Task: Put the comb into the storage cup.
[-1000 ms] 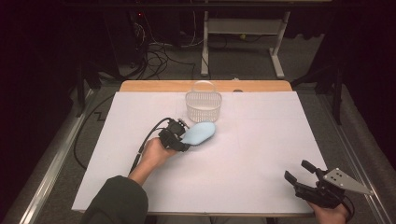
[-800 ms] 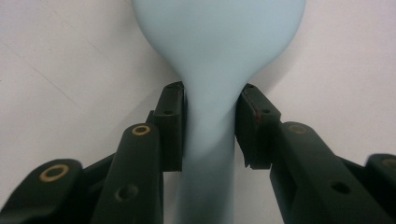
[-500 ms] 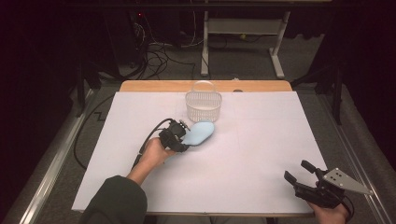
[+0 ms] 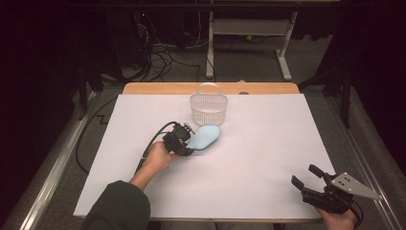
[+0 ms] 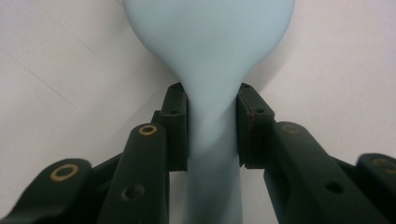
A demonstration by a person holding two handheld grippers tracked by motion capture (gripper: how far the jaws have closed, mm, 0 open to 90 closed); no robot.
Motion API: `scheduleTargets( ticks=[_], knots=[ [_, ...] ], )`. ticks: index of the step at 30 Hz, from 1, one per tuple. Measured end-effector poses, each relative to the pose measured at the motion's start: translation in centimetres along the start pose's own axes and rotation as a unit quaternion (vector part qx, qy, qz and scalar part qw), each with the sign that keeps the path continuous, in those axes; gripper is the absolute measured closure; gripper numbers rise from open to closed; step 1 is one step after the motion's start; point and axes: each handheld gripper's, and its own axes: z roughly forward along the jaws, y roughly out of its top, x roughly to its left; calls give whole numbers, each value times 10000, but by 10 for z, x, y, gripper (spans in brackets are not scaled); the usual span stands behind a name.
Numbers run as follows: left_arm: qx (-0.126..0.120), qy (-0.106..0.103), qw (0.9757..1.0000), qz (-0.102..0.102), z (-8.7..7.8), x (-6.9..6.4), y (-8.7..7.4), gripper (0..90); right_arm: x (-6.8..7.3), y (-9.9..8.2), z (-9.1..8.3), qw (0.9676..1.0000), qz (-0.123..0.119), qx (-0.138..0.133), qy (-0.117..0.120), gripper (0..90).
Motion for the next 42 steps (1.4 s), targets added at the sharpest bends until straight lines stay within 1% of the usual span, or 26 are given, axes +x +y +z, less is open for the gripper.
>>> scheduleTargets(
  ticks=[4, 13, 17, 19, 22, 26, 29, 32, 37, 42],
  knots=[
    [-30, 6, 10000, -7, -1, 0, 0, 677, 0, 0, 0, 10000, 6, -4, 1, 223],
    [-98, 19, 9999, 56, -2, -3, -1, 678, 0, 0, -1, 10000, 21, -8, 8, 223],
    [-181, 38, 9998, 72, -4, -4, -1, 678, 0, 0, -1, 10000, 21, -5, 11, 223],
    [-204, -5, 9998, 54, -5, -3, -1, 678, 0, 0, -1, 10000, 22, -4, 10, 223],
    [-222, 6, 9997, 55, -6, -4, -2, 678, -1, 0, -1, 10000, 45, -25, 12, 223],
    [-301, -75, 9995, 1, -10, -3, -3, 678, -1, 0, -1, 10000, 53, -15, 21, 223],
    [-342, -95, 9994, 37, -13, -2, -3, 678, -1, 0, -1, 10000, 61, -23, 21, 223],
    [-395, -96, 9992, 24, -17, 0, -5, 677, -1, 0, -1, 10000, 59, -21, 24, 222],
    [-580, -133, 9982, -10, -26, 0, -8, 677, -1, 0, 0, 10000, 51, -16, 20, 223],
    [-701, -159, 9974, -1, -32, -2, -11, 677, -1, 0, 0, 10000, 48, -10, 22, 223]
  ],
)
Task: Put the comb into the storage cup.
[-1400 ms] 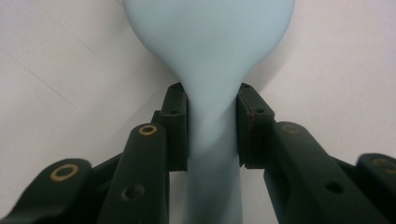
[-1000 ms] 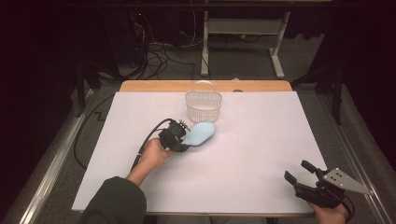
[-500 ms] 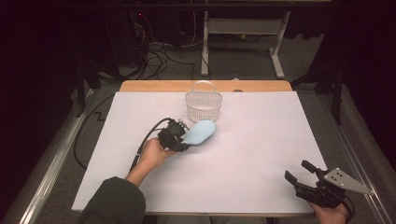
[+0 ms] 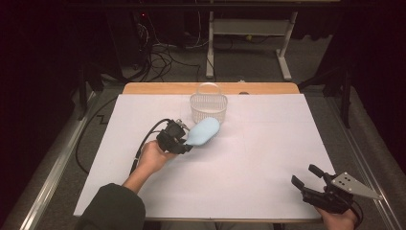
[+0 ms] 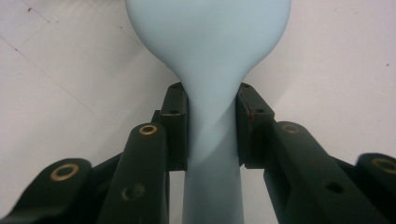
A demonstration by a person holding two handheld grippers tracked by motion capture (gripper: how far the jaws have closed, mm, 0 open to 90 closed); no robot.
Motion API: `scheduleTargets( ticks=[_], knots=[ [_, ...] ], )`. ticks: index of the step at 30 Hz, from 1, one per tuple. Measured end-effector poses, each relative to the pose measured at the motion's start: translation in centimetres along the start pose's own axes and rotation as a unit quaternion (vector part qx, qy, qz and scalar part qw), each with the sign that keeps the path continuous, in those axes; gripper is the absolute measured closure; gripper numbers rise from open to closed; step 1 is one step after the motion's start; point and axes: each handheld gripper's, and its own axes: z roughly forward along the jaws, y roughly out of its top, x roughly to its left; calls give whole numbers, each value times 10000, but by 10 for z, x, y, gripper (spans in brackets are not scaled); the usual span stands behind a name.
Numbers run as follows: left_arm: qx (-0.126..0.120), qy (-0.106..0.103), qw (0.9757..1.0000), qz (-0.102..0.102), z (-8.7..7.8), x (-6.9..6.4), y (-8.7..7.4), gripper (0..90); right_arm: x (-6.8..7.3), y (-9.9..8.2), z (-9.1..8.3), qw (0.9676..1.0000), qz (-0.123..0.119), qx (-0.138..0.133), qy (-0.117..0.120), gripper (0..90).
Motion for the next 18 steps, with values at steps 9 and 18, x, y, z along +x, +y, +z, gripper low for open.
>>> scheduleTargets(
  ticks=[9, 18],
  knots=[
    [-149, 31, 9999, 18, -7, -3, -6, 676, 0, 0, 0, 10000, -11, 3, -1, 223],
    [-339, -16, 9994, -3, -17, -7, -14, 676, 1, 0, 0, 10000, -25, 13, -1, 223]
  ],
)
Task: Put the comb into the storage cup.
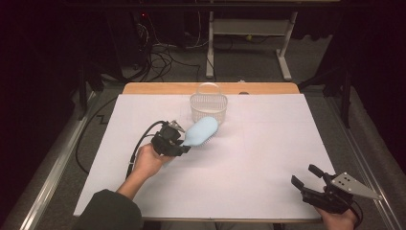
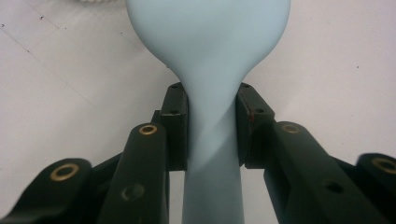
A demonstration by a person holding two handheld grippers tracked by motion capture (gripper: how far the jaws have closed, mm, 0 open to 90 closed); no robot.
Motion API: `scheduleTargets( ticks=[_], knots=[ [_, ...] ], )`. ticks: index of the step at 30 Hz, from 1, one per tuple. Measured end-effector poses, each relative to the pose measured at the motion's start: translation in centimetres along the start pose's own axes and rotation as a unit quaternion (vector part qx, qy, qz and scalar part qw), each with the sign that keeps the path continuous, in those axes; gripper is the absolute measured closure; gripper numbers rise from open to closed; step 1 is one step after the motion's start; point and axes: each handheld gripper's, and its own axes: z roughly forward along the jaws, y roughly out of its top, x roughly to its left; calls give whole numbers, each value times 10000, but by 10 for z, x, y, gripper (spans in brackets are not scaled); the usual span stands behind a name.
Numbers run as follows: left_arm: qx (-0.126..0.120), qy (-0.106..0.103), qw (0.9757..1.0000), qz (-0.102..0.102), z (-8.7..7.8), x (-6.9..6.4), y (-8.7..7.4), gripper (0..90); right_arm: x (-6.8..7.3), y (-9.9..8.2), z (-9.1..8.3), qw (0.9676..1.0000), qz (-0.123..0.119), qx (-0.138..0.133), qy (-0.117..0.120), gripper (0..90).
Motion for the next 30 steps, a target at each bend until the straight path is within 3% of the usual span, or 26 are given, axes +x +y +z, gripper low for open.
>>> scheduleTargets(
  ticks=[30],
  knots=[
    [-534, 12, 9983, -229, -25, -10, -40, 676, 1, 0, 1, 10000, -12, 23, -6, 223]
  ],
)
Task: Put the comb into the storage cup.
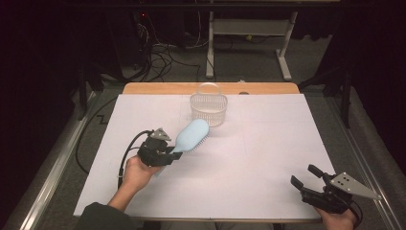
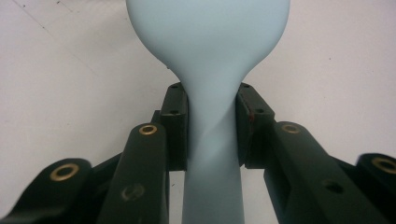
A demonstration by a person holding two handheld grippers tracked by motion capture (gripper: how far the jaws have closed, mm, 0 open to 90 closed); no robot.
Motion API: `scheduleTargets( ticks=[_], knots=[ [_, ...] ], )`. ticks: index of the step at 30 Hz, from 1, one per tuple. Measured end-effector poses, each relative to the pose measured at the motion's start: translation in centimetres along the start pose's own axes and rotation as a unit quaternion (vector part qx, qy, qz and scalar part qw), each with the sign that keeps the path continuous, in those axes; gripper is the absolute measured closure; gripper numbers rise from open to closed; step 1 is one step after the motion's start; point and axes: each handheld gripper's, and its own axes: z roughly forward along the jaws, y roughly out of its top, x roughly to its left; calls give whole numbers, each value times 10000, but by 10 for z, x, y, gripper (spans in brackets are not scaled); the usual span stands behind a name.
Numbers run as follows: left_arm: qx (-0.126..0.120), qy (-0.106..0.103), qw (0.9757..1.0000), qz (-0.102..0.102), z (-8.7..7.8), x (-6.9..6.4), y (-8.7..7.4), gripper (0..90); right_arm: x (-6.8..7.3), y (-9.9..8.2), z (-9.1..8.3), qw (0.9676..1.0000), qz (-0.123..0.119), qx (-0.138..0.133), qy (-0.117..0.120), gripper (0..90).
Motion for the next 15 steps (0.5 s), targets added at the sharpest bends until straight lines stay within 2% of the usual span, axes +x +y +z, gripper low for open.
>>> scheduleTargets(
  ticks=[15],
  knots=[
    [-212, -61, 9997, -69, -9, -7, -17, 675, 1, 0, 1, 10000, -65, 37, 8, 225]
  ],
)
